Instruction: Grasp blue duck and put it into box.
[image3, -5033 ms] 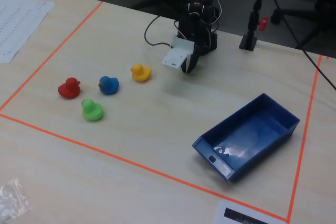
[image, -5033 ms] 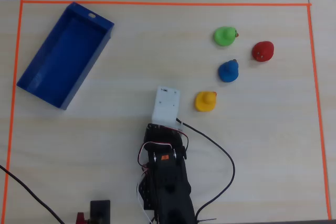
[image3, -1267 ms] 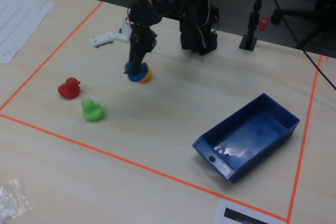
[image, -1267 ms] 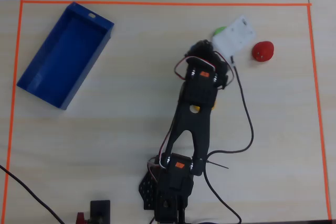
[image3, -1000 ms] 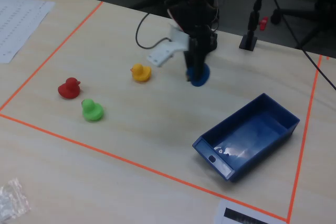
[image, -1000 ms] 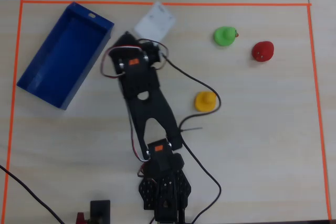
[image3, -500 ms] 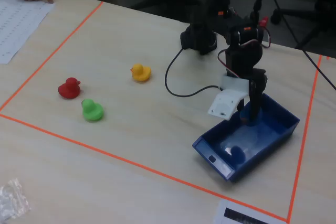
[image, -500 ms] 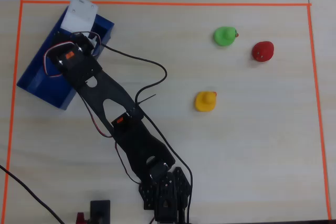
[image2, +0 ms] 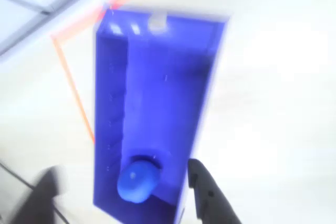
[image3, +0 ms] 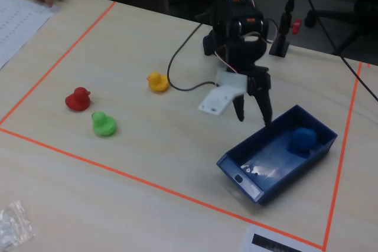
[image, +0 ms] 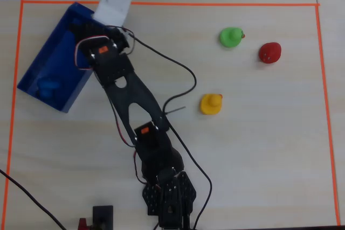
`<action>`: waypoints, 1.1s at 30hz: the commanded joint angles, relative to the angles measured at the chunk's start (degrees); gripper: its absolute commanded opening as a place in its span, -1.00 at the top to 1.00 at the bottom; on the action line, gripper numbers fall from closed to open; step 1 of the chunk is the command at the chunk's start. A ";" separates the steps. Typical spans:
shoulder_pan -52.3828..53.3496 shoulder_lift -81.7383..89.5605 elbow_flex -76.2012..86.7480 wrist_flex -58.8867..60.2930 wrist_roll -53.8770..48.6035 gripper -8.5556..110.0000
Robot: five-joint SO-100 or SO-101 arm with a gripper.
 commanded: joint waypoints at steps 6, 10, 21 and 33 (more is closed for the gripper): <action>10.99 50.62 64.25 -19.25 -12.83 0.85; 13.45 66.45 84.81 -22.76 -18.19 0.85; 14.94 100.46 113.73 -14.33 -26.28 0.85; 17.84 115.58 121.90 4.48 -31.03 0.85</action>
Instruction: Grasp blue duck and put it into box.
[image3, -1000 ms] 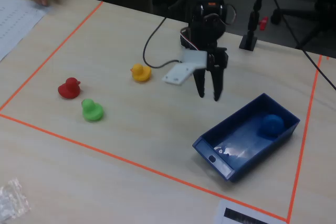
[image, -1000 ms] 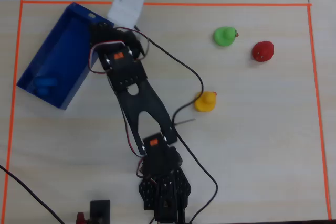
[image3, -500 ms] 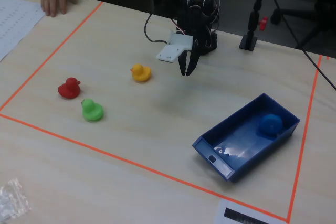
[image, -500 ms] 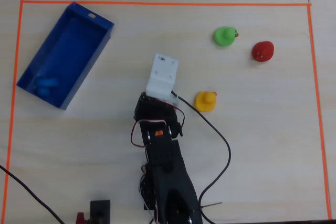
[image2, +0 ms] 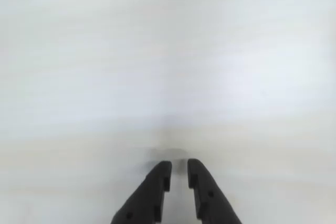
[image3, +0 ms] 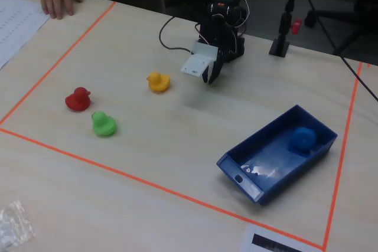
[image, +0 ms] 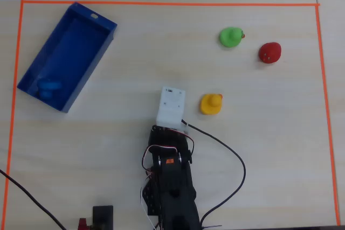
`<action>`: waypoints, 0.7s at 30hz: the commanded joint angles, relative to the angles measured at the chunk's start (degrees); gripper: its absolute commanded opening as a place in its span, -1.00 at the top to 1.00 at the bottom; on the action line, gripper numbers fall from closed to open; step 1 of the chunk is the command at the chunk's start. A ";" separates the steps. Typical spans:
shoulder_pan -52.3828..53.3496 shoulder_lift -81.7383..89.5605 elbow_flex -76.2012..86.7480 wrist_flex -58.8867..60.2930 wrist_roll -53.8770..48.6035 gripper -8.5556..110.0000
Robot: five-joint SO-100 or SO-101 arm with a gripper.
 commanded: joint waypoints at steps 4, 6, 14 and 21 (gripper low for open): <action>0.70 -0.26 -0.26 2.72 1.76 0.83; 0.70 -0.26 -0.26 2.72 1.41 0.83; 0.70 -0.26 -0.26 2.72 1.41 0.83; 0.70 -0.26 -0.26 2.72 1.41 0.83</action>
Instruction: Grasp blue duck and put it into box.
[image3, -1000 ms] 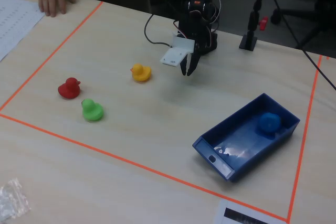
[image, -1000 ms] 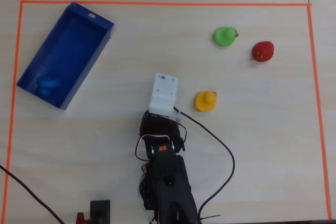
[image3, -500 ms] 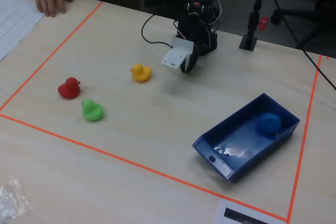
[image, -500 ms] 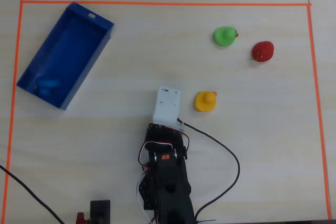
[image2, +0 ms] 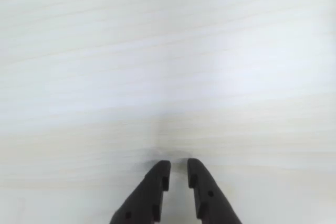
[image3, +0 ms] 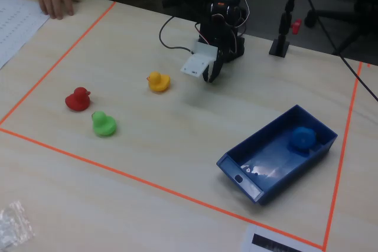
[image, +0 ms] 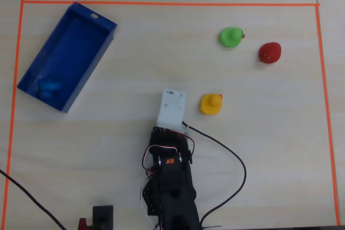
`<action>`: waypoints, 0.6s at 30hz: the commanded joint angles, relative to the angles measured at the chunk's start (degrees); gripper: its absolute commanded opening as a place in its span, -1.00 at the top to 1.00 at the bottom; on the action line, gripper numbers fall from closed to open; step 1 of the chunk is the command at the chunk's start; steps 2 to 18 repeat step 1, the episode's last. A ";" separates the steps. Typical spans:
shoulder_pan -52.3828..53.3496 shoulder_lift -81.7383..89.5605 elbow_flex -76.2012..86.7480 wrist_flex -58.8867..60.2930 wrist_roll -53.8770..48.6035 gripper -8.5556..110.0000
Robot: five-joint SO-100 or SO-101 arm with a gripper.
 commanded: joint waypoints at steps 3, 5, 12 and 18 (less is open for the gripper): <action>0.35 -0.44 -0.26 1.14 0.70 0.83; 0.35 -0.44 -0.26 1.14 0.70 0.83; 0.35 -0.44 -0.26 1.14 0.70 0.83; 0.35 -0.44 -0.26 1.14 0.70 0.83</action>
